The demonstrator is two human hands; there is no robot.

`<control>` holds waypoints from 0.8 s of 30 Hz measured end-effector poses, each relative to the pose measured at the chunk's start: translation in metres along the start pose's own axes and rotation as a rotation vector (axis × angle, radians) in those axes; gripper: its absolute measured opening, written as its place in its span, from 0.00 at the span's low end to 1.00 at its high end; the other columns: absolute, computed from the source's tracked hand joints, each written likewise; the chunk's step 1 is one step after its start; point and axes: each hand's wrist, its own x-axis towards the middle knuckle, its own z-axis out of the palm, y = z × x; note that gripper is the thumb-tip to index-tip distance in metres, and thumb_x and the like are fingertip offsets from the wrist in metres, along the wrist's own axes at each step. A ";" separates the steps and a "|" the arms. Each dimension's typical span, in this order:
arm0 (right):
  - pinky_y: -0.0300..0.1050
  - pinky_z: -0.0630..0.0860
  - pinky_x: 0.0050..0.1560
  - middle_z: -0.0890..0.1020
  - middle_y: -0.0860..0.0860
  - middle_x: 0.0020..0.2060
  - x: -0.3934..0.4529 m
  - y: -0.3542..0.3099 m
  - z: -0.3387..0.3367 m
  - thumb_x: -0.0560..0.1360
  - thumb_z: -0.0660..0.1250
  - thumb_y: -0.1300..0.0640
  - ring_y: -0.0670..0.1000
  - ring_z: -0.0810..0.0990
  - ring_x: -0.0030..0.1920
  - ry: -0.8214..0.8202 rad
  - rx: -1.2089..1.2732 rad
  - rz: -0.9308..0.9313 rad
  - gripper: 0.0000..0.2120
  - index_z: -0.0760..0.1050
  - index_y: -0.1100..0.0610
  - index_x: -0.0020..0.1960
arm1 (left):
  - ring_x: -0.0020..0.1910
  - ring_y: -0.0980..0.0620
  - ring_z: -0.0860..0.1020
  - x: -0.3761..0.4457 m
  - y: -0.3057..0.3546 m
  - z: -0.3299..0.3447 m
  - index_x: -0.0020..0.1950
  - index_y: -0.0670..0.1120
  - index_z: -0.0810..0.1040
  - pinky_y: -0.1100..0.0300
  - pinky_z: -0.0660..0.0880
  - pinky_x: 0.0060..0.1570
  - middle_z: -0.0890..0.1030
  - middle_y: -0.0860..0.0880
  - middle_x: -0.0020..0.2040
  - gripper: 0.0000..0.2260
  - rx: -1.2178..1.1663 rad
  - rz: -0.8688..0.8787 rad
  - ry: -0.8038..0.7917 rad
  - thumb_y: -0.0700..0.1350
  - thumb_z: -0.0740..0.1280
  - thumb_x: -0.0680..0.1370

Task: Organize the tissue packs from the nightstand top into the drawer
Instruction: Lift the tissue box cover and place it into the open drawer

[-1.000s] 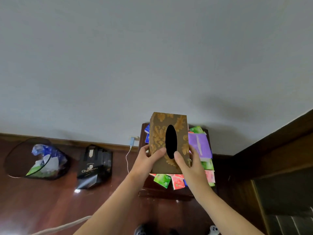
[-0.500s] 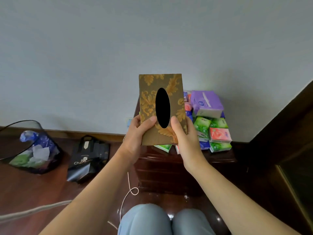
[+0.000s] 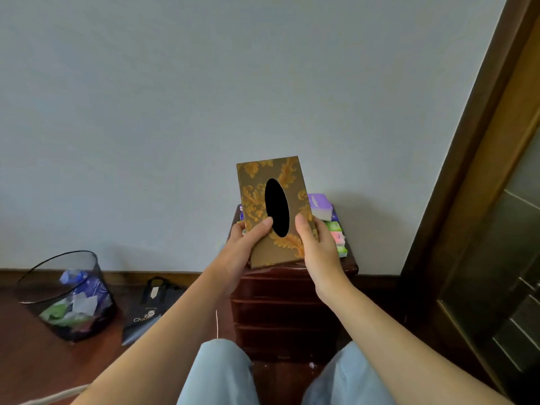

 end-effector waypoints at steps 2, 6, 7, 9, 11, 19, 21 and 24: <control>0.45 0.77 0.61 0.80 0.38 0.62 -0.006 0.000 -0.005 0.75 0.65 0.28 0.41 0.77 0.62 -0.001 -0.016 -0.011 0.29 0.74 0.39 0.71 | 0.58 0.47 0.85 -0.005 -0.002 0.004 0.71 0.54 0.69 0.43 0.79 0.63 0.85 0.49 0.60 0.41 -0.010 0.015 -0.010 0.66 0.81 0.65; 0.37 0.75 0.53 0.77 0.34 0.60 -0.007 0.004 -0.014 0.75 0.63 0.27 0.39 0.75 0.61 -0.003 -0.036 -0.007 0.25 0.73 0.38 0.67 | 0.58 0.47 0.85 -0.004 -0.013 0.014 0.72 0.55 0.69 0.43 0.79 0.63 0.85 0.48 0.60 0.41 -0.040 0.031 -0.011 0.66 0.81 0.65; 0.33 0.71 0.48 0.74 0.30 0.57 -0.005 0.005 -0.017 0.75 0.63 0.27 0.36 0.73 0.58 -0.002 -0.042 0.008 0.21 0.71 0.34 0.64 | 0.58 0.46 0.85 -0.001 -0.017 0.017 0.72 0.55 0.69 0.43 0.79 0.63 0.85 0.48 0.61 0.42 -0.045 0.032 0.002 0.66 0.81 0.65; 0.34 0.70 0.50 0.75 0.28 0.57 0.002 0.012 -0.026 0.74 0.62 0.26 0.34 0.73 0.58 -0.018 -0.006 0.046 0.18 0.72 0.30 0.61 | 0.59 0.46 0.85 0.007 -0.025 0.024 0.73 0.54 0.69 0.43 0.79 0.64 0.83 0.46 0.63 0.42 -0.071 0.034 0.010 0.65 0.82 0.65; 0.45 0.75 0.64 0.79 0.36 0.65 0.014 0.031 -0.039 0.75 0.61 0.28 0.41 0.77 0.65 -0.024 0.114 0.090 0.24 0.72 0.33 0.69 | 0.59 0.46 0.85 0.017 -0.036 0.031 0.73 0.55 0.67 0.43 0.79 0.63 0.83 0.46 0.64 0.42 -0.102 0.029 0.006 0.64 0.82 0.65; 0.56 0.78 0.67 0.83 0.48 0.59 0.040 0.172 -0.128 0.83 0.67 0.57 0.50 0.82 0.60 0.290 -0.241 0.310 0.10 0.77 0.48 0.62 | 0.59 0.46 0.85 0.080 -0.091 0.047 0.72 0.57 0.67 0.42 0.79 0.63 0.84 0.48 0.63 0.37 -0.161 0.009 0.105 0.59 0.81 0.69; 0.57 0.76 0.70 0.82 0.51 0.62 0.049 0.211 -0.143 0.81 0.69 0.57 0.53 0.81 0.63 0.249 -0.332 0.430 0.14 0.75 0.51 0.66 | 0.60 0.46 0.84 0.097 -0.103 0.046 0.74 0.57 0.67 0.42 0.79 0.63 0.84 0.50 0.63 0.36 -0.180 0.010 0.104 0.57 0.80 0.70; 0.55 0.71 0.73 0.77 0.54 0.70 0.066 0.262 -0.152 0.79 0.73 0.46 0.57 0.75 0.71 0.099 -0.445 0.633 0.32 0.67 0.56 0.77 | 0.61 0.44 0.84 0.117 -0.116 0.044 0.74 0.56 0.67 0.42 0.79 0.63 0.84 0.48 0.64 0.36 -0.181 0.009 0.093 0.56 0.80 0.71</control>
